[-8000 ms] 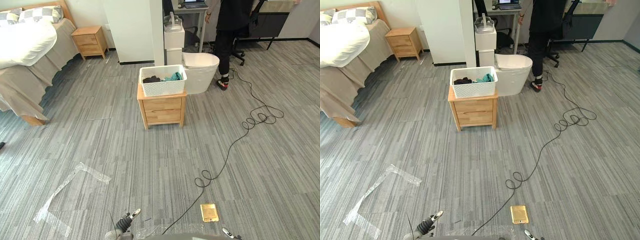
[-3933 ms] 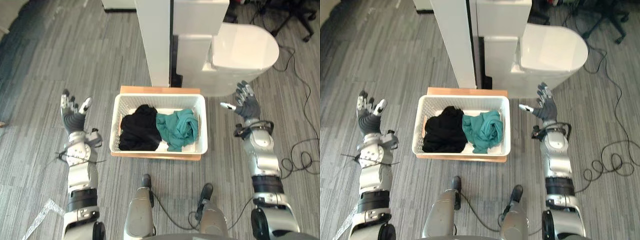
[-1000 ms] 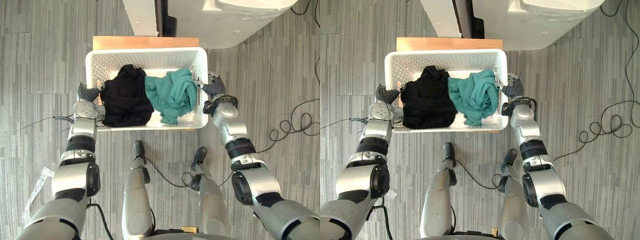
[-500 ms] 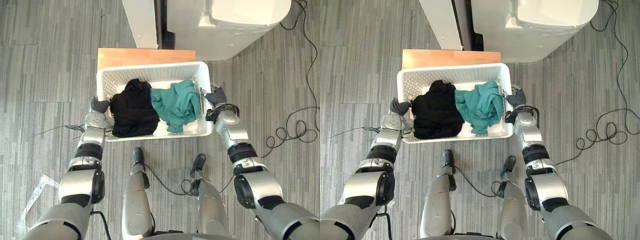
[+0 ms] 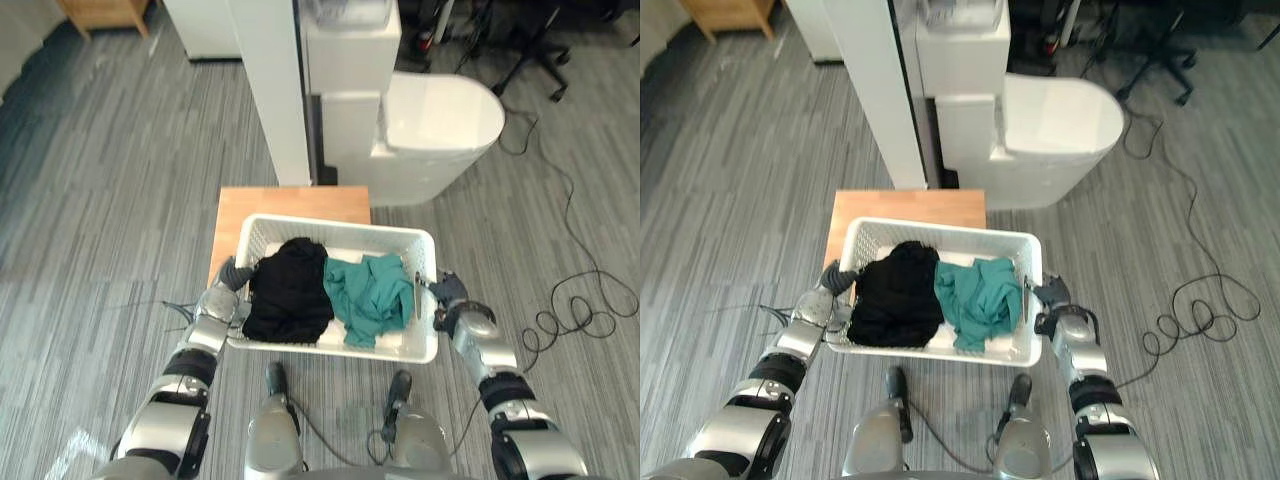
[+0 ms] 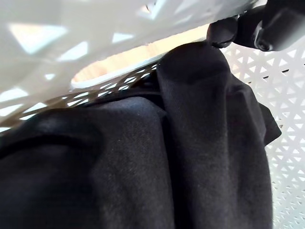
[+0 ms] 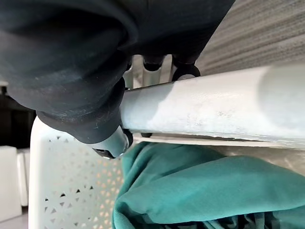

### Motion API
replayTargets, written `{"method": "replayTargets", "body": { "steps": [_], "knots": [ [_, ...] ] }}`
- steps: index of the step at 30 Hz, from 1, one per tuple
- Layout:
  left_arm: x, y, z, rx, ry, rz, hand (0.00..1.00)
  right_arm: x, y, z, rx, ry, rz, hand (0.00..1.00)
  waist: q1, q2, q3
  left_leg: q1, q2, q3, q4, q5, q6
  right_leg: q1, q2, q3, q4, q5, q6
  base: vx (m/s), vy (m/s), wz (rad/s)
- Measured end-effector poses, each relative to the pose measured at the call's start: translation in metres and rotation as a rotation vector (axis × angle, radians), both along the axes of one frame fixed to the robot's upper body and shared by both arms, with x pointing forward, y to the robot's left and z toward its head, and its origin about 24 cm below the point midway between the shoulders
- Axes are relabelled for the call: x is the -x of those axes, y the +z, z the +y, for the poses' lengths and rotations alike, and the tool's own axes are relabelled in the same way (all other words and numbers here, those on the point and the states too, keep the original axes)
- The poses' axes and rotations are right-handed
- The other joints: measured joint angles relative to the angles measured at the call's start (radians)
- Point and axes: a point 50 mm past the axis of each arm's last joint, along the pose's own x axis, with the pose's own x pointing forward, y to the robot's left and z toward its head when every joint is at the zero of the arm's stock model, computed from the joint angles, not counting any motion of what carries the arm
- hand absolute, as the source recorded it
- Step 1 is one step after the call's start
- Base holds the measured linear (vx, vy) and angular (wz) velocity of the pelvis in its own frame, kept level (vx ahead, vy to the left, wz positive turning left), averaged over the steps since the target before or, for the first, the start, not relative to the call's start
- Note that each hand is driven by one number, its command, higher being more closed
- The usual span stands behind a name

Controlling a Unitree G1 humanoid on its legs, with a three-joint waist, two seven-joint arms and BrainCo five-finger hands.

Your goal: Pick up the laundry basket with both hands and put the clothes into the washing machine.

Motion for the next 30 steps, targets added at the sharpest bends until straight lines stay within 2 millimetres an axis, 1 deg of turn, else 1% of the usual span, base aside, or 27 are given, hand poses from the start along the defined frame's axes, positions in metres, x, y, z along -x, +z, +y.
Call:
{"method": "replayTargets", "body": {
  "steps": [1, 4, 5, 7, 10, 11, 12, 13, 14, 15, 16, 17, 18, 19, 20, 21, 22, 23, 24, 25, 26, 27, 28, 29, 30],
  "knots": [
    [0.011, -0.01, -0.001, 0.053, -0.014, 0.027, 1.0, 0.009, -0.008, -0.003, -0.008, -0.001, 0.026, 1.0, -0.008, 0.004, -0.029, 0.039, -0.002, 0.008, -0.011, -0.002, -0.002, 0.034, 0.002, 0.009, -0.02, 0.002, 0.003, 0.1, 0.003, -0.18],
    [0.027, -0.024, -0.003, 0.129, -0.028, 0.061, 1.0, 0.021, -0.018, -0.009, -0.036, -0.01, 0.057, 1.0, -0.026, 0.014, -0.065, 0.107, 0.005, 0.015, -0.025, -0.011, -0.015, 0.107, 0.017, 0.009, -0.051, 0.002, 0.004, 0.08, -0.008, -0.07],
    [0.03, -0.027, -0.003, 0.145, -0.027, 0.069, 1.0, 0.022, -0.019, -0.009, -0.049, -0.011, 0.06, 1.0, -0.027, 0.016, -0.073, 0.117, 0.009, 0.016, -0.025, -0.014, -0.018, 0.119, 0.022, 0.01, -0.058, 0.002, 0.004, 0.07, -0.038, -0.04],
    [0.038, -0.033, -0.005, 0.181, -0.02, 0.079, 1.0, 0.029, -0.025, -0.011, -0.061, -0.019, 0.079, 1.0, -0.028, 0.024, -0.094, 0.138, 0.027, 0.016, -0.021, -0.021, -0.026, 0.154, 0.042, 0.007, -0.084, 0.003, 0.002, 0.04, -0.044, -0.02],
    [0.054, -0.046, -0.015, 0.257, -0.004, 0.105, 1.0, 0.043, -0.035, -0.016, -0.103, -0.061, 0.11, 1.0, -0.027, 0.05, -0.118, 0.134, 0.072, -0.003, 0.034, -0.051, -0.042, 0.205, 0.087, -0.015, -0.124, 0.004, -0.008, 0.03, -0.083, 0.09],
    [0.063, -0.052, -0.021, 0.288, -0.004, 0.122, 1.0, 0.05, -0.04, -0.021, -0.116, -0.084, 0.125, 1.0, -0.023, 0.064, -0.128, 0.116, 0.095, -0.014, 0.085, -0.073, -0.032, 0.214, 0.104, -0.016, -0.121, -0.005, -0.017, 0.01, -0.074, 0.1],
    [0.068, -0.055, -0.028, 0.315, -0.014, 0.133, 1.0, 0.057, -0.043, -0.026, -0.125, -0.111, 0.137, 1.0, -0.022, 0.071, -0.13, 0.087, 0.109, -0.028, 0.155, -0.089, -0.01, 0.219, 0.111, -0.018, -0.11, -0.017, -0.026, -0.01, -0.061, 0.1],
    [0.07, -0.057, -0.03, 0.324, -0.014, 0.14, 1.0, 0.06, -0.045, -0.028, -0.135, -0.123, 0.142, 1.0, -0.022, 0.073, -0.129, 0.072, 0.113, -0.035, 0.189, -0.09, -0.007, 0.221, 0.112, -0.019, -0.104, -0.022, -0.029, -0.02, -0.046, 0.1],
    [0.074, -0.061, -0.035, 0.341, -0.011, 0.155, 1.0, 0.065, -0.047, -0.031, -0.142, -0.142, 0.15, 1.0, -0.025, 0.079, -0.126, 0.041, 0.116, -0.083, 0.268, -0.09, -0.007, 0.231, 0.113, -0.016, -0.093, -0.025, -0.029, -0.02, -0.034, -0.07],
    [0.078, -0.064, -0.039, 0.356, -0.006, 0.168, 1.0, 0.068, -0.049, -0.034, -0.144, -0.156, 0.156, 1.0, -0.024, 0.085, -0.127, 0.029, 0.101, -0.17, 0.318, -0.091, -0.008, 0.235, 0.111, -0.001, -0.074, -0.03, -0.031, -0.01, -0.018, -0.2],
    [0.08, -0.064, -0.041, 0.362, -0.006, 0.168, 1.0, 0.069, -0.049, -0.034, -0.143, -0.163, 0.157, 1.0, -0.023, 0.085, -0.127, 0.031, 0.091, -0.213, 0.337, -0.094, -0.011, 0.234, 0.109, 0.014, -0.064, -0.033, -0.031, -0.01, 0.05, -0.55],
    [0.085, -0.063, -0.044, 0.375, -0.006, 0.159, 1.0, 0.068, -0.048, -0.036, -0.142, -0.174, 0.154, 1.0, -0.01, 0.087, -0.124, 0.035, 0.043, -0.327, 0.401, -0.144, -0.03, 0.225, 0.1, 0.058, -0.043, -0.033, -0.03, -0.02, 0.171, -1.08],
    [0.09, -0.063, -0.048, 0.388, -0.009, 0.149, 1.0, 0.068, -0.047, -0.038, -0.145, -0.187, 0.146, 1.0, 0.007, 0.105, -0.124, 0.057, -0.01, -0.438, 0.459, -0.223, -0.034, 0.202, 0.102, 0.126, -0.016, -0.032, -0.029, -0.08, 0.313, -1.46],
    [0.093, -0.062, -0.049, 0.39, -0.013, 0.144, 1.0, 0.068, -0.046, -0.038, -0.143, -0.186, 0.137, 1.0, 0.016, 0.121, -0.128, 0.069, -0.027, -0.504, 0.485, -0.273, -0.032, 0.178, 0.115, 0.177, 0.007, -0.034, -0.023, -0.1, 0.323, -1.63],
    [0.096, -0.061, -0.049, 0.394, -0.011, 0.139, 1.0, 0.068, -0.046, -0.038, -0.143, -0.182, 0.132, 1.0, 0.025, 0.137, -0.137, 0.084, -0.039, -0.551, 0.491, -0.316, -0.046, 0.142, 0.129, 0.231, 0.027, -0.041, -0.019, -0.15, 0.298, -1.62],
    [0.096, -0.06, -0.049, 0.406, -0.01, 0.134, 1.0, 0.067, -0.043, -0.039, -0.138, -0.177, 0.119, 1.0, 0.026, 0.151, -0.147, 0.1, -0.046, -0.562, 0.478, -0.38, -0.045, 0.097, 0.138, 0.3, 0.035, -0.038, -0.002, -0.17, 0.263, -1.35],
    [0.095, -0.059, -0.05, 0.409, -0.012, 0.128, 1.0, 0.066, -0.04, -0.04, -0.134, -0.174, 0.107, 1.0, 0.02, 0.155, -0.15, 0.102, -0.054, -0.561, 0.464, -0.413, -0.031, 0.071, 0.138, 0.334, 0.036, -0.03, 0.009, -0.25, 0.326, -1.28],
    [0.092, -0.054, -0.051, 0.41, -0.023, 0.105, 1.0, 0.064, -0.035, -0.042, -0.13, -0.172, 0.078, 1.0, 0.002, 0.157, -0.152, 0.091, -0.066, -0.54, 0.435, -0.482, -0.016, 0.017, 0.136, 0.401, 0.032, -0.019, 0.028, -0.25, 0.306, -0.95],
    [0.09, -0.052, -0.05, 0.404, -0.029, 0.095, 1.0, 0.064, -0.035, -0.041, -0.142, -0.181, 0.071, 1.0, 0.001, 0.132, -0.146, 0.074, -0.089, -0.504, 0.45, -0.491, -0.008, -0.008, 0.123, 0.448, 0.023, -0.015, 0.034, -0.26, 0.322, -1.52],
    [0.088, -0.05, -0.05, 0.392, -0.04, 0.092, 1.0, 0.07, -0.036, -0.039, -0.154, -0.197, 0.065, 1.0, -0.002, 0.08, -0.143, 0.049, -0.147, -0.435, 0.447, -0.484, 0.027, -0.037, 0.091, 0.564, -0.072, -0.044, 0.041, -0.19, 0.263, -1.35],
    [0.085, -0.049, -0.052, 0.391, -0.051, 0.089, 1.0, 0.073, -0.035, -0.041, -0.15, -0.206, 0.055, 1.0, -0.002, 0.076, -0.142, 0.038, -0.162, -0.421, 0.443, -0.472, 0.051, -0.046, 0.08, 0.592, -0.1, -0.112, 0.043, -0.23, 0.333, -1.79],
    [0.083, -0.047, -0.055, 0.408, -0.059, 0.079, 1.0, 0.074, -0.034, -0.04, -0.156, -0.218, 0.045, 1.0, 0.004, 0.062, -0.147, 0.004, -0.16, -0.343, 0.426, -0.448, 0.093, -0.116, 0.089, 0.637, -0.068, -0.089, 0.05, -0.18, 0.301, -1.59],
    [0.077, -0.042, -0.05, 0.39, -0.061, 0.061, 1.0, 0.076, -0.034, -0.034, -0.172, -0.23, 0.037, 1.0, -0.011, 0.001, -0.144, -0.022, -0.195, -0.271, 0.442, -0.443, 0.099, -0.159, 0.101, 0.599, 0.004, 0.142, -0.104, -0.14, 0.24, -1.82],
    [0.075, -0.04, -0.046, 0.383, -0.058, 0.055, 1.0, 0.077, -0.034, -0.033, -0.173, -0.233, 0.035, 1.0, 0.006, -0.01, -0.135, -0.018, -0.193, -0.231, 0.437, -0.44, 0.114, -0.164, 0.085, 0.543, -0.058, 0.228, -0.077, -0.15, 0.164, -2.27],
    [0.073, -0.039, -0.046, 0.396, -0.043, 0.052, 1.0, 0.075, -0.034, -0.028, -0.186, -0.242, 0.032, 1.0, 0.018, 0.003, -0.128, -0.007, -0.136, -0.1, 0.393, -0.397, 0.133, -0.168, 0.107, 0.399, -0.12, 0.37, -0.088, -0.14, 0.064, -1.87]
  ]
}}
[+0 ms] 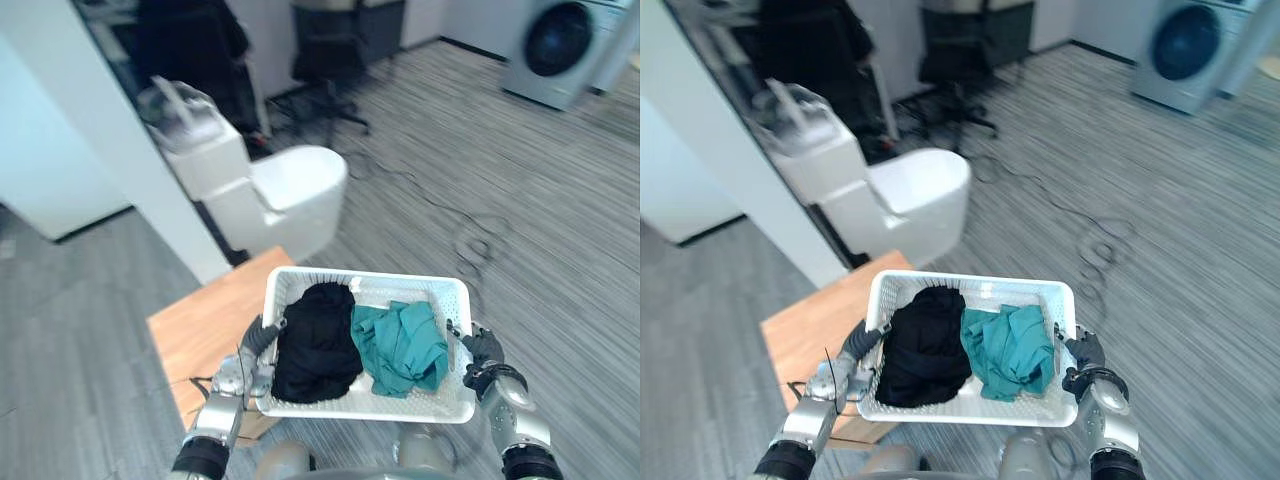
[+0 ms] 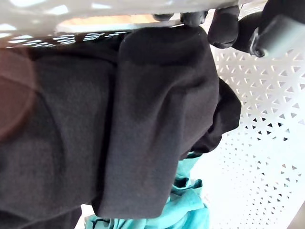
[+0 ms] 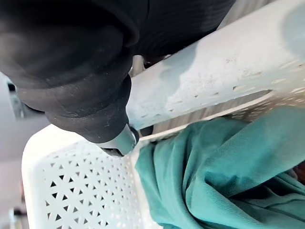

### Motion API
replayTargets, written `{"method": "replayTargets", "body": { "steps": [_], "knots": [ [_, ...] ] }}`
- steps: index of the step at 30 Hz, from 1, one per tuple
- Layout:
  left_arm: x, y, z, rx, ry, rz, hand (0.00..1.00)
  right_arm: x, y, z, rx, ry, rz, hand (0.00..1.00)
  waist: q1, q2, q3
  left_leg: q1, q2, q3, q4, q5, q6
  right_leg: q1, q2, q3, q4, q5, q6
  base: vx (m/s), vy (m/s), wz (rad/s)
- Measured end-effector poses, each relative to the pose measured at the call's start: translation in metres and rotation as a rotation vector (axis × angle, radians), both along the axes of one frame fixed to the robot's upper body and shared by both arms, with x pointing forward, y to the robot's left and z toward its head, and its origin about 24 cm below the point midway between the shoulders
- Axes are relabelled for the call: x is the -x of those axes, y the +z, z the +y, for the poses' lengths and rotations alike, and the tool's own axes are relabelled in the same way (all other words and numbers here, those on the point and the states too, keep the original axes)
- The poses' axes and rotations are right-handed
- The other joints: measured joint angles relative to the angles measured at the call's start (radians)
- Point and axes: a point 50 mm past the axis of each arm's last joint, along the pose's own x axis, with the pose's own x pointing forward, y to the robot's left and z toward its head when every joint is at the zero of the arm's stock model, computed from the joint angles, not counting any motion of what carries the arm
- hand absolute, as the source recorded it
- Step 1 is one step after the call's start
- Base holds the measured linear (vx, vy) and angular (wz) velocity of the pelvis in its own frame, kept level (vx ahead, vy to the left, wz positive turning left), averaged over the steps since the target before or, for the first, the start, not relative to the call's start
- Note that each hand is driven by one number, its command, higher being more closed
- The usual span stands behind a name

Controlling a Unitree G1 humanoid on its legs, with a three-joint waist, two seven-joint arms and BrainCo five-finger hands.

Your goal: Pick up the laundry basket with both hands and put the clothes into the washing machine.

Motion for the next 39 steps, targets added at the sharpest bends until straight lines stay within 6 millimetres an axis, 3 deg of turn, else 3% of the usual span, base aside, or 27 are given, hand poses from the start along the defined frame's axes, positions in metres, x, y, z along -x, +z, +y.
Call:
{"method": "replayTargets", "body": {
  "steps": [1, 2, 3, 6, 8, 10, 11, 12, 13, 15, 16, 17, 18, 19, 20, 22, 23, 24, 25, 28, 29, 30, 32, 34, 35, 36, 39],
  "knots": [
    [-0.001, 0.0, -0.001, 0.003, 0.001, -0.002, 1.0, 0.0, 0.0, 0.0, 0.001, -0.002, 0.002, 1.0, -0.001, 0.0, -0.001, 0.006, 0.002, 0.019, -0.016, 0.01, 0.002, -0.011, -0.002, -0.058, 0.041, -0.047, -0.017, -0.2, 0.092, -2.07],
    [-0.002, 0.002, -0.003, 0.013, 0.003, -0.009, 1.0, -0.001, 0.001, -0.001, 0.007, 0.0, -0.002, 1.0, -0.009, 0.001, -0.004, 0.044, 0.014, 0.093, -0.091, 0.05, 0.01, -0.028, -0.012, -0.23, 0.237, -0.259, -0.087, -0.1, 0.058, -1.66],
    [-0.003, 0.004, -0.004, 0.019, 0.008, -0.019, 1.0, -0.004, 0.003, -0.001, 0.013, 0.004, -0.012, 1.0, -0.012, 0.013, 0.0, 0.08, 0.028, 0.17, -0.138, 0.079, 0.014, -0.03, -0.023, -0.322, 0.398, -0.402, -0.098, -0.11, 0.066, -1.88],
    [-0.004, 0.007, 0.002, 0.017, 0.042, -0.034, 1.0, -0.013, 0.005, 0.003, 0.022, 0.032, -0.016, 1.0, -0.015, 0.021, 0.003, 0.115, 0.083, 0.338, -0.158, 0.074, 0.006, 0.016, -0.045, -0.365, 0.549, -0.584, -0.065, -0.17, -0.033, -1.83],
    [0.0, 0.004, 0.004, 0.025, 0.055, -0.025, 1.0, -0.015, 0.006, 0.006, 0.035, 0.057, -0.018, 1.0, -0.015, 0.015, -0.002, 0.13, 0.105, 0.405, -0.149, 0.06, -0.026, 0.083, -0.064, -0.366, 0.48, -0.658, -0.039, -0.06, -0.151, -1.52],
    [0.004, 0.001, 0.0, 0.053, 0.066, -0.009, 1.0, -0.019, 0.009, 0.0, 0.067, 0.067, -0.015, 1.0, -0.016, 0.048, -0.014, 0.126, 0.125, 0.417, -0.163, 0.075, -0.054, 0.101, -0.008, -0.392, 0.35, -0.671, -0.023, 0.05, -0.164, -1.42],
    [0.007, -0.002, -0.004, 0.07, 0.068, 0.002, 1.0, -0.019, 0.01, -0.004, 0.086, 0.071, -0.012, 1.0, -0.014, 0.058, -0.028, 0.151, 0.135, 0.468, -0.224, 0.109, -0.076, 0.109, -0.03, -0.475, 0.317, -0.657, -0.029, 0.12, -0.113, -1.38],
    [0.007, -0.002, -0.002, 0.073, 0.072, 0.003, 1.0, -0.021, 0.011, -0.003, 0.088, 0.078, -0.017, 1.0, -0.017, 0.048, -0.029, 0.175, 0.138, 0.52, -0.242, 0.117, -0.09, 0.118, -0.026, -0.5, 0.284, -0.584, -0.002, 0.15, -0.115, -1.34],
    [0.007, -0.002, -0.002, 0.074, 0.074, 0.004, 1.0, -0.02, 0.009, -0.002, 0.084, 0.076, -0.011, 1.0, -0.021, 0.048, -0.029, 0.183, 0.154, 0.539, -0.241, 0.119, -0.092, 0.12, -0.002, -0.484, 0.269, -0.569, 0.002, 0.13, -0.115, -1.03],
    [0.006, -0.003, -0.002, 0.072, 0.073, 0.009, 1.0, -0.014, 0.004, -0.003, 0.076, 0.066, 0.006, 1.0, -0.023, 0.049, -0.031, 0.197, 0.255, 0.541, -0.146, 0.091, -0.13, 0.141, 0.092, -0.435, 0.226, -0.547, -0.019, 0.21, -0.192, -1.08],
    [0.006, -0.003, -0.002, 0.07, 0.073, 0.011, 1.0, -0.013, 0.004, -0.002, 0.075, 0.068, 0.008, 1.0, -0.024, 0.049, -0.031, 0.196, 0.273, 0.54, -0.118, 0.088, -0.134, 0.143, 0.105, -0.431, 0.226, -0.548, -0.021, 0.25, -0.214, -1.14],
    [0.007, -0.005, 0.001, 0.062, 0.073, 0.025, 1.0, -0.009, 0.0, 0.0, 0.068, 0.069, 0.021, 1.0, -0.021, 0.048, -0.03, 0.191, 0.341, 0.534, 0.001, 0.083, -0.134, 0.166, 0.144, -0.41, 0.222, -0.56, -0.041, 0.19, -0.146, -0.67],
    [0.009, -0.008, 0.002, 0.061, 0.074, 0.036, 1.0, -0.005, -0.002, 0.001, 0.069, 0.071, 0.029, 1.0, -0.017, 0.051, -0.028, 0.184, 0.387, 0.527, 0.092, 0.084, -0.112, 0.189, 0.165, -0.4, 0.216, -0.567, -0.051, 0.26, -0.185, -0.88],
    [0.013, -0.012, 0.005, 0.054, 0.08, 0.063, 1.0, -0.001, -0.005, 0.001, 0.07, 0.075, 0.042, 1.0, -0.013, 0.065, -0.02, 0.14, 0.486, 0.472, 0.31, 0.117, 0.048, 0.255, 0.213, -0.37, 0.19, -0.581, -0.074, 0.26, -0.122, -0.82],
    [0.019, -0.017, 0.004, 0.063, 0.088, 0.083, 1.0, 0.001, -0.005, 0.001, 0.075, 0.077, 0.047, 1.0, -0.008, 0.075, -0.014, 0.043, 0.515, 0.324, 0.508, 0.135, 0.113, 0.305, 0.235, -0.349, 0.179, -0.596, -0.099, 0.31, -0.057, -0.85],
    [0.023, -0.02, -0.003, 0.093, 0.093, 0.097, 1.0, 0.002, -0.004, -0.002, 0.086, 0.073, 0.044, 1.0, -0.001, 0.069, -0.006, -0.122, 0.388, 0.109, 0.678, 0.117, 0.088, 0.345, 0.227, -0.303, 0.175, -0.609, -0.12, 0.26, 0.068, -0.75],
    [0.023, -0.021, -0.003, 0.095, 0.093, 0.098, 1.0, 0.0, -0.002, -0.003, 0.093, 0.078, 0.041, 1.0, 0.028, 0.048, 0.007, -0.184, 0.261, 0.021, 0.655, 0.093, 0.044, 0.36, 0.199, -0.268, 0.174, -0.619, -0.133, 0.2, 0.109, -0.84],
    [0.023, -0.021, -0.002, 0.094, 0.094, 0.099, 1.0, -0.001, -0.001, -0.003, 0.096, 0.084, 0.039, 1.0, 0.042, 0.039, 0.012, -0.21, 0.21, -0.002, 0.616, 0.083, 0.023, 0.37, 0.187, -0.256, 0.165, -0.621, -0.134, 0.25, 0.143, -1.03],
    [0.024, -0.02, 0.001, 0.094, 0.102, 0.099, 1.0, -0.002, 0.0, 0.0, 0.097, 0.097, 0.033, 1.0, 0.051, 0.032, 0.017, -0.262, 0.164, -0.017, 0.507, 0.079, 0.014, 0.391, 0.174, -0.239, 0.133, -0.618, -0.123, 0.33, 0.187, -0.83],
    [0.023, -0.019, 0.008, 0.085, 0.11, 0.097, 1.0, -0.002, -0.002, 0.004, 0.093, 0.111, 0.038, 1.0, 0.044, 0.029, 0.015, -0.296, 0.132, 0.022, 0.097, 0.118, -0.029, 0.442, 0.145, -0.239, 0.07, -0.624, -0.035, 0.32, 0.194, -0.36],
    [0.022, -0.019, 0.007, 0.087, 0.109, 0.094, 1.0, -0.003, -0.001, 0.004, 0.094, 0.113, 0.034, 1.0, 0.037, 0.038, 0.003, -0.24, 0.058, 0.03, -0.052, 0.22, 0.001, 0.449, 0.134, -0.241, 0.064, -0.641, -0.009, 0.41, 0.273, -0.19],
    [0.017, -0.014, 0.008, 0.084, 0.116, 0.072, 1.0, -0.007, 0.0, 0.009, 0.074, 0.104, 0.021, 1.0, 0.035, 0.007, 0.009, -0.242, 0.017, 0.043, -0.051, 0.242, 0.048, 0.444, 0.099, -0.222, 0.081, -0.669, 0.018, 0.41, 0.278, -0.12],
    [0.011, -0.01, 0.006, 0.085, 0.116, 0.052, 1.0, -0.007, 0.001, 0.006, 0.071, 0.09, 0.01, 1.0, 0.036, -0.016, 0.007, -0.249, -0.026, 0.034, -0.005, 0.19, 0.087, 0.43, 0.05, -0.227, 0.145, -0.696, 0.041, 0.46, 0.276, 0.24],
    [0.013, -0.012, 0.003, 0.095, 0.125, 0.059, 1.0, -0.008, 0.002, 0.004, 0.068, 0.078, 0.006, 1.0, 0.04, -0.021, 0.01, -0.213, -0.068, 0.041, 0.005, 0.131, 0.116, 0.361, -0.001, -0.219, 0.371, -0.722, 0.069, 0.44, 0.28, 0.31],
    [0.017, -0.014, 0.005, 0.089, 0.133, 0.067, 1.0, -0.008, 0.0, 0.004, 0.061, 0.078, 0.012, 1.0, 0.041, -0.033, 0.018, -0.153, -0.106, 0.047, -0.001, 0.09, 0.128, 0.275, -0.058, -0.216, 0.654, -0.703, 0.085, 0.55, 0.345, 0.23],
    [0.024, -0.014, 0.011, 0.073, 0.136, 0.07, 1.0, -0.005, -0.007, 0.012, 0.035, 0.089, 0.04, 1.0, 0.039, -0.053, 0.024, -0.052, -0.153, 0.056, -0.023, 0.051, 0.147, 0.164, -0.125, -0.207, 1.011, -0.625, 0.081, 0.56, 0.321, 0.17],
    [0.029, -0.01, 0.022, 0.034, 0.15, 0.056, 1.0, -0.003, -0.011, 0.023, 0.008, 0.125, 0.045, 1.0, 0.039, -0.035, 0.026, 0.115, -0.186, 0.047, -0.145, 0.037, 0.154, 0.025, -0.112, -0.232, 1.157, -0.65, 0.039, 0.51, 0.2, -0.01]
  ]
}}
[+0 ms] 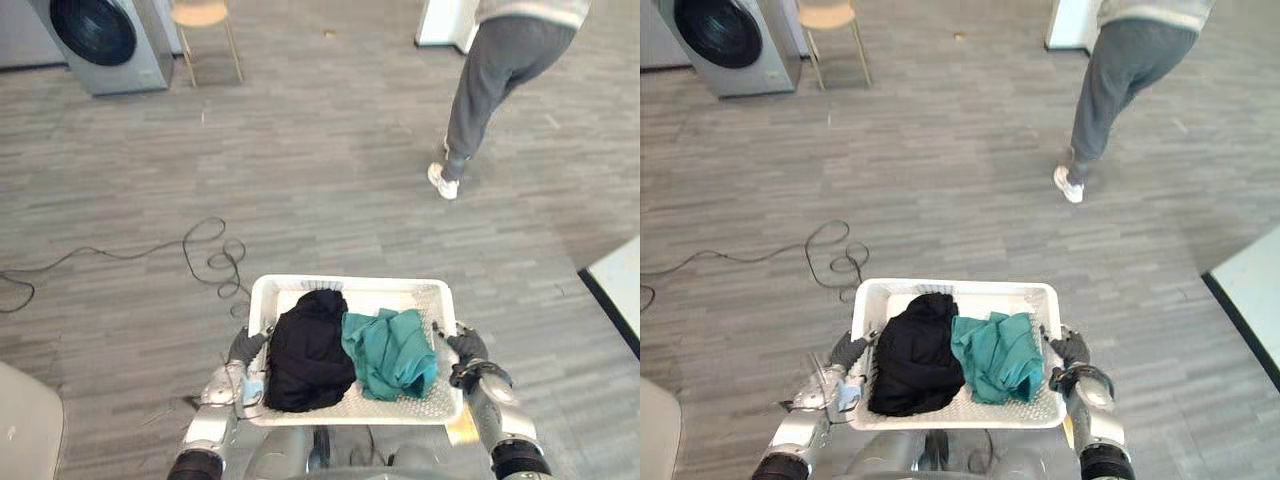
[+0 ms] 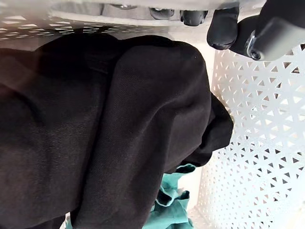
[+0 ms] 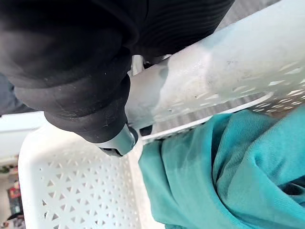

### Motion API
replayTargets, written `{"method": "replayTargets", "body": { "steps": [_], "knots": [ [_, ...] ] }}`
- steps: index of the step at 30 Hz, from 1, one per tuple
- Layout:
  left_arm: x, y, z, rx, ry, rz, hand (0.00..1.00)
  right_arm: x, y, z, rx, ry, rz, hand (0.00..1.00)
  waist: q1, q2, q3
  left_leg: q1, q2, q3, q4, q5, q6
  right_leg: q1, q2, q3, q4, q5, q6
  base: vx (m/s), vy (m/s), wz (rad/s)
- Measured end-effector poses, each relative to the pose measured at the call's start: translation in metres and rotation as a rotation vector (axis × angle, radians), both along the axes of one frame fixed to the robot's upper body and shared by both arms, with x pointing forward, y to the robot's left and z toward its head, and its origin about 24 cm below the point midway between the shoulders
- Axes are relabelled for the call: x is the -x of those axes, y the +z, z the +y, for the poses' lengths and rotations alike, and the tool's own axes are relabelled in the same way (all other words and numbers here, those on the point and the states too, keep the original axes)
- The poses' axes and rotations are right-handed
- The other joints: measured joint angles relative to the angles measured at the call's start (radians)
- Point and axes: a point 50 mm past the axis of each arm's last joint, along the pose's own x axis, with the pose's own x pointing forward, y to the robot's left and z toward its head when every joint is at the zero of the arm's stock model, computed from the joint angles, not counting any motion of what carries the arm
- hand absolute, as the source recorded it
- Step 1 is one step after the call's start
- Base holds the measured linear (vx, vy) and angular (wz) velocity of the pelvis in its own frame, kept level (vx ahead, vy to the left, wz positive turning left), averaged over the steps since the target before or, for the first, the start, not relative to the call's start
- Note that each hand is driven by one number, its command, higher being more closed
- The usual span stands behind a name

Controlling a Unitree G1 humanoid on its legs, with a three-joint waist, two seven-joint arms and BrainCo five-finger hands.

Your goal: Pick up the laundry basket with both hands and put the clothes into the washing machine.

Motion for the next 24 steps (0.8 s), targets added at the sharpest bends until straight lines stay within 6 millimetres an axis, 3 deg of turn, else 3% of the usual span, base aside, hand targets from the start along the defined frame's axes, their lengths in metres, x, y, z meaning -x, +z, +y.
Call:
{"method": "replayTargets", "body": {
  "steps": [1, 3, 4, 5, 6, 7, 8, 9, 10, 11, 12, 13, 14, 15, 16, 17, 18, 19, 20, 21, 22, 23, 24],
  "knots": [
    [-0.001, 0.001, 0.0, -0.002, 0.001, -0.006, 1.0, -0.002, 0.001, 0.001, -0.003, 0.005, -0.007, 1.0, 0.0, 0.006, 0.0, 0.027, -0.003, -0.002, -0.03, 0.001, 0.0, -0.035, 0.014, -0.014, -0.028, -0.011, -0.015, 0.48, 0.166, -0.09],
    [-0.004, 0.004, 0.001, 0.003, 0.009, -0.018, 1.0, -0.004, 0.003, 0.0, -0.01, -0.005, -0.019, 1.0, -0.024, 0.038, 0.005, 0.14, -0.003, -0.05, -0.127, 0.001, 0.0, -0.14, 0.076, -0.107, -0.296, -0.033, -0.052, 0.56, 0.16, 0.15],
    [-0.004, 0.004, 0.0, 0.003, 0.007, -0.02, 1.0, -0.004, 0.003, 0.0, -0.01, -0.006, -0.02, 1.0, -0.031, 0.042, 0.007, 0.154, -0.001, -0.06, -0.136, 0.001, 0.0, -0.145, 0.083, -0.118, -0.355, -0.028, -0.052, 0.55, 0.121, 0.6],
    [-0.007, 0.005, -0.002, 0.004, -0.001, -0.027, 1.0, -0.004, 0.005, -0.002, -0.011, -0.016, -0.027, 1.0, -0.057, 0.046, 0.01, 0.197, 0.0, -0.09, -0.174, 0.001, -0.001, -0.15, 0.111, -0.133, -0.639, 0.039, -0.03, 0.35, 0.053, 0.62],
    [-0.008, 0.006, -0.003, 0.004, -0.008, -0.03, 1.0, -0.003, 0.005, -0.003, -0.012, -0.024, -0.029, 1.0, -0.064, 0.04, 0.008, 0.221, -0.009, -0.106, -0.195, 0.001, -0.001, -0.148, 0.116, -0.126, -0.783, 0.092, -0.012, 0.6, 0.071, 0.82],
    [-0.012, 0.009, -0.004, 0.006, -0.017, -0.042, 1.0, -0.001, 0.007, -0.006, -0.012, -0.046, -0.041, 1.0, -0.073, 0.017, 0.009, 0.275, -0.035, -0.137, -0.222, -0.009, -0.016, -0.17, 0.112, -0.086, -0.938, 0.172, 0.018, 0.77, 0.032, 0.68],
    [-0.012, 0.007, -0.005, 0.009, -0.013, -0.036, 1.0, 0.001, 0.007, -0.007, -0.012, -0.058, -0.042, 1.0, -0.079, 0.014, 0.01, 0.324, -0.037, -0.161, -0.215, -0.036, -0.061, -0.183, 0.122, -0.054, -0.982, 0.225, -0.003, 0.79, 0.011, 0.59],
    [-0.011, 0.006, -0.006, 0.012, -0.012, -0.031, 1.0, 0.002, 0.006, -0.007, -0.013, -0.061, -0.036, 1.0, -0.08, 0.013, 0.007, 0.338, -0.033, -0.171, -0.197, -0.045, -0.076, -0.182, 0.132, -0.043, -0.985, 0.239, -0.02, 0.85, -0.034, 0.85],
    [-0.007, 0.003, -0.009, 0.027, -0.008, -0.019, 1.0, 0.01, 0.002, -0.007, -0.018, -0.073, -0.02, 1.0, -0.1, 0.021, 0.008, 0.322, 0.003, -0.166, 0.025, -0.078, -0.123, -0.143, 0.174, -0.007, -0.939, 0.331, -0.125, 0.62, -0.056, 0.86],
    [-0.006, 0.001, -0.012, 0.039, -0.003, -0.014, 1.0, 0.014, 0.002, -0.009, -0.011, -0.079, -0.02, 1.0, -0.114, 0.045, 0.006, 0.278, 0.039, -0.151, 0.165, -0.077, -0.124, -0.125, 0.189, -0.014, -0.912, 0.362, -0.142, 0.93, -0.077, 0.96],
    [-0.003, -0.001, -0.019, 0.077, 0.006, -0.011, 1.0, 0.019, 0.009, -0.017, 0.02, -0.079, -0.04, 1.0, -0.11, 0.134, -0.007, 0.159, 0.154, -0.087, 0.462, 0.014, -0.114, -0.092, 0.25, -0.062, -0.866, 0.317, -0.139, 0.61, -0.05, 0.28],
    [-0.002, -0.001, -0.018, 0.093, 0.026, -0.015, 1.0, 0.016, 0.014, -0.016, 0.027, -0.067, -0.06, 1.0, -0.098, 0.16, -0.002, 0.112, 0.21, -0.048, 0.578, 0.136, -0.101, -0.069, 0.281, -0.052, -0.85, 0.277, -0.146, 0.77, -0.013, -0.62],
    [0.009, -0.007, -0.01, 0.107, 0.083, 0.009, 1.0, 0.01, 0.02, -0.008, 0.028, -0.028, -0.086, 1.0, -0.051, 0.154, 0.001, 0.068, 0.259, 0.006, 0.685, 0.532, -0.117, -0.004, 0.32, 0.014, -0.847, 0.219, -0.154, 0.8, 0.057, -0.85],
    [0.009, -0.007, -0.011, 0.115, 0.082, 0.006, 1.0, 0.011, 0.022, -0.01, 0.033, -0.035, -0.095, 1.0, -0.047, 0.151, 0.008, -0.035, 0.282, -0.038, 0.856, 0.46, -0.124, 0.097, 0.32, 0.024, -0.89, 0.186, -0.145, 0.96, 0.068, -0.65],
    [0.008, -0.005, -0.013, 0.115, 0.071, -0.003, 1.0, 0.011, 0.022, -0.01, 0.029, -0.048, -0.096, 1.0, -0.047, 0.146, 0.012, -0.093, 0.293, -0.052, 0.929, 0.369, -0.122, 0.148, 0.317, 0.024, -0.916, 0.178, -0.147, 0.95, 0.098, -0.06],
    [0.006, -0.003, -0.015, 0.119, 0.066, -0.017, 1.0, 0.007, 0.024, -0.012, 0.033, -0.057, -0.106, 1.0, -0.039, 0.123, 0.023, -0.19, 0.298, -0.045, 0.954, 0.221, -0.1, 0.236, 0.3, 0.056, -0.968, 0.176, -0.148, 0.74, 0.131, -0.23],
    [0.004, 0.0, -0.013, 0.122, 0.076, -0.033, 1.0, 0.0, 0.029, -0.01, 0.031, -0.056, -0.131, 1.0, -0.022, 0.095, 0.04, -0.279, 0.3, -0.022, 0.882, 0.131, -0.074, 0.303, 0.266, 0.086, -1.005, 0.174, -0.147, 0.72, 0.169, -0.41],
    [0.002, 0.002, -0.012, 0.122, 0.075, -0.043, 1.0, -0.004, 0.031, -0.009, 0.028, -0.055, -0.14, 1.0, -0.016, 0.076, 0.047, -0.323, 0.295, -0.006, 0.805, 0.101, -0.082, 0.326, 0.239, 0.092, -1.013, 0.164, -0.131, 0.65, 0.225, -0.54],
    [-0.002, 0.005, -0.011, 0.125, 0.073, -0.057, 1.0, -0.006, 0.031, -0.009, 0.031, -0.059, -0.146, 1.0, -0.003, 0.049, 0.045, -0.378, 0.284, 0.015, 0.553, 0.096, -0.106, 0.357, 0.189, 0.092, -1.01, 0.122, -0.072, 0.64, 0.263, -0.7],
    [-0.002, 0.005, -0.013, 0.132, 0.078, -0.062, 1.0, -0.012, 0.034, -0.01, 0.039, -0.054, -0.159, 1.0, 0.005, 0.068, 0.038, -0.377, 0.286, 0.022, 0.262, 0.14, -0.163, 0.394, 0.165, 0.057, -1.002, 0.055, -0.035, 0.65, 0.289, -0.78],
    [0.001, 0.003, -0.013, 0.135, 0.085, -0.056, 1.0, -0.013, 0.035, -0.012, 0.048, -0.052, -0.157, 1.0, 0.007, 0.087, 0.025, -0.351, 0.281, 0.016, 0.094, 0.191, -0.192, 0.416, 0.161, 0.06, -1.004, 0.011, -0.009, 0.71, 0.351, -0.61],
    [-0.003, 0.0, -0.01, 0.122, 0.095, -0.04, 1.0, -0.013, 0.026, -0.003, 0.018, -0.055, -0.123, 1.0, -0.002, 0.05, 0.029, -0.303, 0.216, 0.048, 0.075, 0.27, -0.101, 0.454, 0.12, 0.11, -1.003, -0.031, 0.03, 0.69, 0.344, -0.07],
    [-0.008, 0.004, -0.012, 0.121, 0.09, -0.054, 1.0, -0.014, 0.027, -0.007, 0.032, -0.055, -0.124, 1.0, -0.022, 0.068, 0.03, -0.308, 0.201, 0.033, 0.123, 0.217, -0.106, 0.462, 0.153, 0.159, -1.001, -0.016, 0.009, 0.77, 0.358, 0.11]
  ]
}}
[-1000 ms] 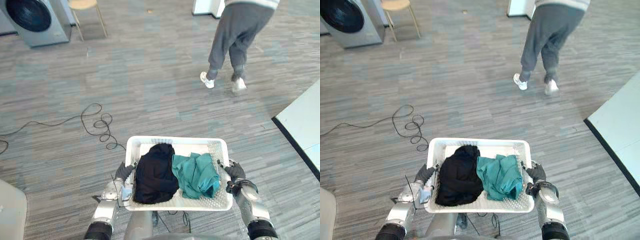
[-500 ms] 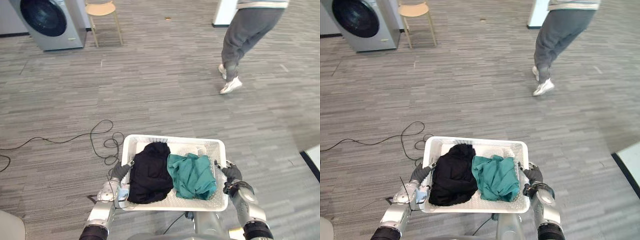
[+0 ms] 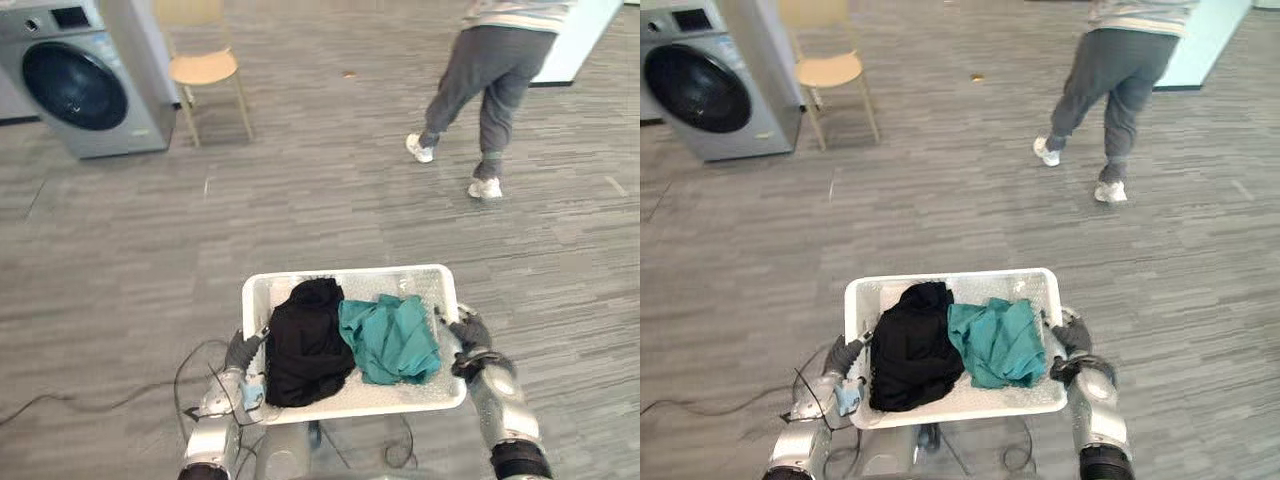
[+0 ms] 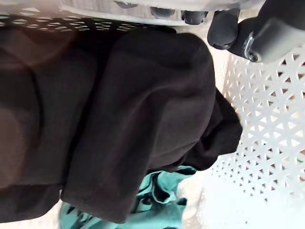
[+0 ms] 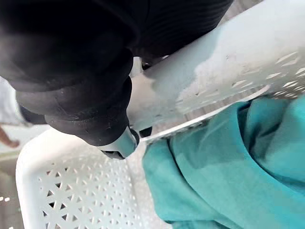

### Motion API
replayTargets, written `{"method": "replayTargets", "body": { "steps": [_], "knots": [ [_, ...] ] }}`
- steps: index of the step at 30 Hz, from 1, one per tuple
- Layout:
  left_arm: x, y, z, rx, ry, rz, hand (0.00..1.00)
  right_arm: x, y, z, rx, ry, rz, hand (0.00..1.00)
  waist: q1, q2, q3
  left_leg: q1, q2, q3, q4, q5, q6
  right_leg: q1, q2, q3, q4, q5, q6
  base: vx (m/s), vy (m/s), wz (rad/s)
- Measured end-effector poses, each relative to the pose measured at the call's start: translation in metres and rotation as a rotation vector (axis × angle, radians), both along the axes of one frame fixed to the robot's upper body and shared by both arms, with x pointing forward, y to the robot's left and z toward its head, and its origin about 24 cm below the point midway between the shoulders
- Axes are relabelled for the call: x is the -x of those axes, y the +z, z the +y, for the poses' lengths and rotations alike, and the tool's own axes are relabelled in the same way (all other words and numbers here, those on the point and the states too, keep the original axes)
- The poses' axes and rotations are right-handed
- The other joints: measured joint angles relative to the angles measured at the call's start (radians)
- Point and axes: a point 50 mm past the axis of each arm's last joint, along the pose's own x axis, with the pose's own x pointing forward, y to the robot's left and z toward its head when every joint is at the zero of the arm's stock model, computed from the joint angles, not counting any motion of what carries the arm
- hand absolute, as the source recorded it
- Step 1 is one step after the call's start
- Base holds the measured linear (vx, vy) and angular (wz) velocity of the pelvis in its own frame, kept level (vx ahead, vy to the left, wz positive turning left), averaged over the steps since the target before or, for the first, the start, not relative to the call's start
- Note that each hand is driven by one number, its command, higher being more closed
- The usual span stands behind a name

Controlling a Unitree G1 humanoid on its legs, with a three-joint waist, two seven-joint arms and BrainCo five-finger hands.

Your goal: Pick up the laundry basket with both hands and put the clothes into the washing machine.

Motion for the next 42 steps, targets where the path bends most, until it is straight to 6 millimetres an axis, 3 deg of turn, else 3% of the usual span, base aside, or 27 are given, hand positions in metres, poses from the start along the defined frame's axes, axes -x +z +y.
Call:
{"method": "replayTargets", "body": {
  "steps": [1, 2, 4, 5, 6, 8, 10, 11, 12, 13, 14, 15, 16, 17, 18, 20, 21, 22, 23, 24, 25, 29, 30, 35, 40, 42],
  "knots": [
    [0.0, 0.0, 0.0, 0.0, 0.0, -0.002, 1.0, -0.001, 0.001, 0.0, 0.004, 0.005, -0.004, 1.0, -0.003, 0.005, 0.0, 0.002, -0.005, 0.001, 0.029, -0.032, 0.032, 0.008, 0.015, 0.019, 0.005, 0.027, -0.004, 0.67, 0.295, 0.06],
    [0.003, -0.001, 0.001, 0.004, 0.012, 0.004, 1.0, -0.004, 0.003, 0.003, 0.014, 0.025, -0.007, 1.0, 0.002, 0.007, 0.0, 0.028, -0.019, 0.021, 0.062, -0.089, 0.07, 0.018, -0.005, 0.009, 0.056, 0.041, 0.007, 0.63, 0.304, -0.15],
    [0.004, -0.001, 0.002, 0.0, 0.02, 0.006, 1.0, -0.004, 0.002, 0.003, 0.022, 0.031, -0.005, 1.0, 0.008, -0.015, -0.013, 0.083, -0.078, 0.031, 0.036, -0.121, 0.087, -0.06, -0.049, 0.046, 0.277, 0.032, 0.041, 0.44, 0.237, -0.02],
    [0.004, 0.0, 0.001, -0.001, 0.019, 0.0, 1.0, -0.004, 0.002, 0.003, 0.022, 0.03, -0.004, 1.0, 0.015, -0.027, -0.017, 0.112, -0.106, 0.043, 0.01, -0.128, 0.1, -0.119, -0.067, 0.075, 0.426, 0.036, 0.092, 0.43, 0.201, 0.12],
    [0.004, 0.001, 0.001, -0.007, 0.019, -0.006, 1.0, -0.004, 0.001, 0.003, 0.015, 0.028, -0.004, 1.0, 0.021, -0.039, -0.015, 0.169, -0.147, 0.061, -0.026, -0.146, 0.12, -0.205, -0.081, 0.098, 0.666, 0.088, 0.187, 0.39, 0.179, 0.17],
    [0.006, 0.001, 0.003, -0.014, 0.018, -0.001, 1.0, -0.002, -0.003, 0.005, 0.005, 0.025, 0.007, 1.0, 0.019, -0.04, -0.016, 0.22, -0.172, 0.067, -0.05, -0.148, 0.121, -0.269, -0.081, 0.079, 0.849, 0.095, 0.187, 0.33, 0.131, 0.23],
    [0.013, -0.001, 0.009, -0.038, 0.018, 0.015, 1.0, 0.0, -0.007, 0.013, -0.005, 0.049, 0.021, 1.0, 0.02, -0.039, -0.015, 0.322, -0.183, 0.054, -0.136, -0.151, 0.114, -0.35, -0.093, -0.035, 0.928, 0.074, 0.16, 0.34, 0.096, 0.05],
    [0.014, -0.001, 0.01, -0.042, 0.017, 0.016, 1.0, 0.0, -0.008, 0.014, -0.007, 0.051, 0.022, 1.0, 0.021, -0.039, -0.015, 0.34, -0.184, 0.05, -0.158, -0.152, 0.114, -0.37, -0.104, -0.074, 0.915, 0.057, 0.128, 0.24, 0.049, -0.13],
    [0.014, -0.001, 0.011, -0.048, 0.014, 0.016, 1.0, 0.0, -0.008, 0.016, -0.013, 0.049, 0.023, 1.0, 0.02, -0.038, -0.015, 0.373, -0.183, 0.039, -0.2, -0.154, 0.109, -0.41, -0.122, -0.147, 0.851, 0.009, 0.047, 0.22, 0.042, -0.14],
    [0.014, -0.001, 0.011, -0.049, 0.013, 0.016, 1.0, 0.001, -0.009, 0.016, -0.016, 0.045, 0.023, 1.0, 0.019, -0.038, -0.015, 0.389, -0.183, 0.036, -0.222, -0.154, 0.109, -0.428, -0.127, -0.18, 0.792, -0.009, 0.019, 0.2, 0.021, -0.09],
    [0.013, -0.001, 0.009, -0.049, 0.002, 0.017, 1.0, 0.005, -0.011, 0.015, -0.015, 0.038, 0.029, 1.0, 0.012, -0.036, -0.015, 0.41, -0.178, 0.026, -0.24, -0.159, 0.099, -0.442, -0.122, -0.224, 0.627, -0.033, 0.008, 0.21, -0.006, 0.19],
    [0.013, -0.002, 0.007, -0.054, -0.016, 0.021, 1.0, 0.009, -0.014, 0.011, -0.016, 0.019, 0.043, 1.0, -0.005, -0.039, -0.016, 0.424, -0.179, 0.01, -0.238, -0.167, 0.086, -0.436, -0.098, -0.219, 0.425, -0.021, 0.019, 0.23, -0.018, 0.33],
    [0.014, -0.003, 0.005, -0.055, -0.027, 0.025, 1.0, 0.012, -0.015, 0.009, -0.018, 0.009, 0.049, 1.0, -0.007, -0.043, -0.019, 0.428, -0.182, 0.005, -0.234, -0.171, 0.079, -0.427, -0.083, -0.208, 0.323, 0.016, 0.02, 0.26, -0.023, 0.47],
    [0.014, -0.003, 0.002, -0.055, -0.039, 0.029, 1.0, 0.016, -0.018, 0.006, -0.012, -0.002, 0.063, 1.0, -0.013, -0.058, -0.023, 0.442, -0.194, -0.013, -0.225, -0.185, 0.053, -0.42, -0.069, -0.195, 0.184, 0.162, -0.012, 0.3, -0.064, 0.42],
    [0.015, -0.007, -0.001, -0.045, -0.04, 0.051, 1.0, 0.022, -0.021, 0.002, -0.003, -0.015, 0.08, 1.0, -0.016, -0.046, -0.029, 0.463, -0.19, -0.036, -0.216, -0.197, 0.032, -0.403, -0.057, -0.186, 0.159, 0.222, -0.047, 0.3, -0.072, 0.32],
    [0.019, -0.011, -0.007, -0.024, -0.043, 0.067, 1.0, 0.028, -0.021, -0.003, 0.014, -0.023, 0.085, 1.0, -0.01, -0.017, -0.06, 0.466, -0.164, -0.042, -0.21, -0.19, 0.017, -0.346, -0.039, -0.21, 0.064, 0.242, -0.065, 0.34, -0.064, 0.14],
    [0.018, -0.01, -0.006, -0.026, -0.042, 0.063, 1.0, 0.026, -0.018, -0.003, 0.017, -0.023, 0.069, 1.0, -0.009, -0.017, -0.063, 0.447, -0.16, -0.044, -0.167, -0.187, -0.028, -0.302, -0.039, -0.216, -0.015, 0.275, -0.073, 0.3, -0.032, 0.13],
    [0.018, -0.01, -0.006, -0.028, -0.042, 0.059, 1.0, 0.025, -0.017, -0.001, 0.01, -0.025, 0.064, 1.0, -0.007, -0.029, -0.062, 0.416, -0.161, -0.043, -0.135, -0.188, -0.031, -0.282, -0.049, -0.216, -0.052, 0.292, -0.072, 0.16, -0.022, 0.28],
    [0.018, -0.01, -0.007, -0.026, -0.046, 0.054, 1.0, 0.025, -0.018, -0.002, 0.005, -0.032, 0.063, 1.0, -0.007, -0.052, -0.069, 0.399, -0.156, -0.038, -0.171, -0.212, 0.0, -0.26, -0.074, -0.223, -0.094, 0.306, -0.059, 0.16, -0.007, 0.36],
    [0.019, -0.012, -0.01, -0.015, -0.045, 0.056, 1.0, 0.026, -0.018, -0.005, 0.009, -0.038, 0.063, 1.0, -0.008, -0.049, -0.075, 0.417, -0.116, -0.035, -0.312, -0.164, -0.053, -0.239, -0.075, -0.238, -0.122, 0.314, -0.049, 0.14, 0.003, 0.37],
    [0.02, -0.015, -0.01, -0.011, -0.041, 0.066, 1.0, 0.027, -0.019, -0.006, 0.012, -0.041, 0.069, 1.0, -0.007, -0.044, -0.083, 0.438, -0.102, -0.022, -0.371, -0.104, -0.045, -0.224, -0.064, -0.24, -0.146, 0.318, -0.037, 0.11, 0.018, 0.11],
    [0.025, -0.018, 0.003, -0.047, -0.032, 0.093, 1.0, 0.034, -0.027, 0.005, -0.031, -0.04, 0.096, 1.0, -0.002, -0.062, -0.105, 0.45, -0.125, -0.022, -0.373, -0.098, -0.039, -0.2, -0.081, -0.231, -0.181, 0.344, -0.022, 0.12, 0.09, 0.01],
    [0.038, -0.032, 0.009, -0.056, -0.041, 0.171, 1.0, 0.051, -0.046, 0.01, -0.07, -0.046, 0.189, 1.0, -0.033, -0.08, -0.153, 0.427, -0.077, -0.053, -0.493, 0.037, -0.051, -0.159, -0.09, -0.229, -0.172, 0.295, 0.011, 0.0, 0.0, 0.0],
    [0.038, -0.032, 0.009, -0.055, -0.041, 0.171, 1.0, 0.053, -0.047, 0.01, -0.07, -0.048, 0.193, 1.0, -0.034, -0.079, -0.152, 0.427, -0.075, -0.046, -0.493, 0.037, -0.051, -0.161, -0.088, -0.221, -0.172, 0.295, 0.011, 0.0, 0.0, -0.03],
    [0.042, -0.039, 0.007, -0.052, -0.054, 0.205, 1.0, 0.069, -0.055, 0.006, -0.089, -0.072, 0.228, 1.0, -0.04, -0.067, -0.155, 0.426, -0.068, -0.022, -0.502, 0.037, -0.051, -0.178, -0.08, -0.2, -0.173, 0.294, 0.011, -0.01, -0.019, -0.13],
    [0.048, -0.047, 0.002, -0.049, -0.076, 0.248, 1.0, 0.083, -0.062, 0.002, -0.101, -0.091, 0.266, 1.0, -0.062, -0.059, -0.16, 0.43, -0.067, -0.017, -0.516, 0.04, -0.055, -0.179, -0.078, -0.202, -0.174, 0.293, 0.012, 0.01, -0.012, -0.02]
  ]
}}
